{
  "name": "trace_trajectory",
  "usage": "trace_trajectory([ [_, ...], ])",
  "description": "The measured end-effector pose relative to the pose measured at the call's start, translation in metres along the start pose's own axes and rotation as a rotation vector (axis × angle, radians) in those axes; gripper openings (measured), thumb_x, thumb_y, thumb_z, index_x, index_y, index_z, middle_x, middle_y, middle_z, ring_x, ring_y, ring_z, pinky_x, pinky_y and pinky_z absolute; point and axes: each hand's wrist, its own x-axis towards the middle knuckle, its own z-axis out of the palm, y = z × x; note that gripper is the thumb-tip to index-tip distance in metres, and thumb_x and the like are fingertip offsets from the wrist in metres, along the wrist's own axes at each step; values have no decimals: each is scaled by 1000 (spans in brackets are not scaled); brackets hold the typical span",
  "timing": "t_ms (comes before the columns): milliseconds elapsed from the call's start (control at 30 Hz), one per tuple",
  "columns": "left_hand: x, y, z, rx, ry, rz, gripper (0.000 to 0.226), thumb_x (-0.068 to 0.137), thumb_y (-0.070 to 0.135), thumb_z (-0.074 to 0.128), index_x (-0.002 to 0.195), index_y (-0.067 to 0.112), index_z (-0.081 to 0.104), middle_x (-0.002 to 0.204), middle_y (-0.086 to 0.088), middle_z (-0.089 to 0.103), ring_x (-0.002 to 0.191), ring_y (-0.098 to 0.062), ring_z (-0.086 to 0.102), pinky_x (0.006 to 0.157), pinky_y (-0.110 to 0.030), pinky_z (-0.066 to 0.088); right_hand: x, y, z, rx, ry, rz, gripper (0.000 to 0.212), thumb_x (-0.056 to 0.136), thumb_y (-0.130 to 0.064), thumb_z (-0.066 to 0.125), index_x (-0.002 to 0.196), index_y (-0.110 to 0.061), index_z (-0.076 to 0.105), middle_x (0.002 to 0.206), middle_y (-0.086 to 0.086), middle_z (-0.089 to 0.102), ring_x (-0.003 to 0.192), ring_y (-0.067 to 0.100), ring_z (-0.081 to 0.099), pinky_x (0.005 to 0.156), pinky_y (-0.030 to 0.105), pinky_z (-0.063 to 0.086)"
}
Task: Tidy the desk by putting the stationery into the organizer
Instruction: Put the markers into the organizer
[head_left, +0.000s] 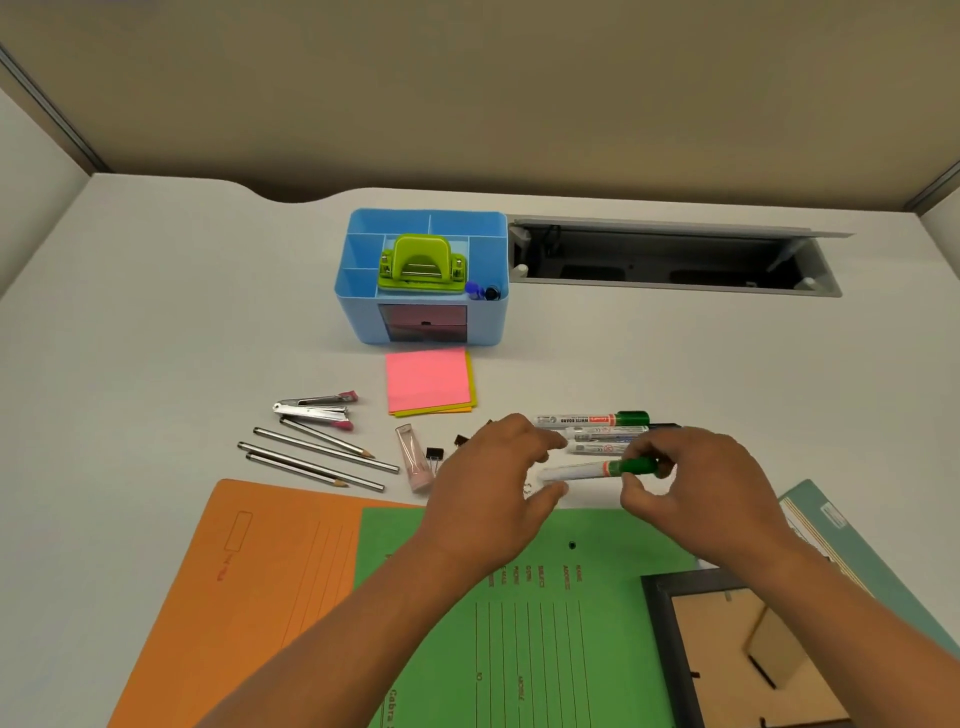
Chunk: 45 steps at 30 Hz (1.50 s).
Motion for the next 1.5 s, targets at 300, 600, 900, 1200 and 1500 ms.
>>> trace_trajectory([
  [300,14,20,-20,-84,119,145,31,89,35,66,118,25,68,98,9,58,79,-4,50,68,-25,44,1,-43,-27,425,155,-150,18,73,-23,80,85,-33,71,78,-25,65,73,7,59,61,15,39],
  [600,58,13,-73,-260,343,50,19,85,31,72,102,24,68,88,13,64,75,0,60,69,-21,51,6,-28,-12,597,95,-8,18,79,-26,77,95,-32,71,81,-21,70,70,3,60,59,9,43],
  [900,121,-15,-125,-241,566,-66,18,85,34,72,97,20,69,83,15,68,74,3,64,72,-19,55,-4,-6,19,427,-21,31,14,81,-32,73,93,-38,68,86,-27,67,80,1,62,60,13,46],
  [1200,132,-42,-106,-132,539,-175,28,90,36,66,109,17,72,94,6,72,84,-8,68,81,-27,57,-5,0,27,433,-38,62,12,82,-29,73,92,-35,69,81,-22,69,77,-1,62,60,11,46],
  [1500,129,-48,-78,102,448,-275,30,89,37,64,116,24,66,106,5,70,95,-16,62,75,-30,51,-2,2,27,380,-22,70,14,83,-19,69,88,-32,70,81,-20,69,75,-1,61,62,9,44],
])
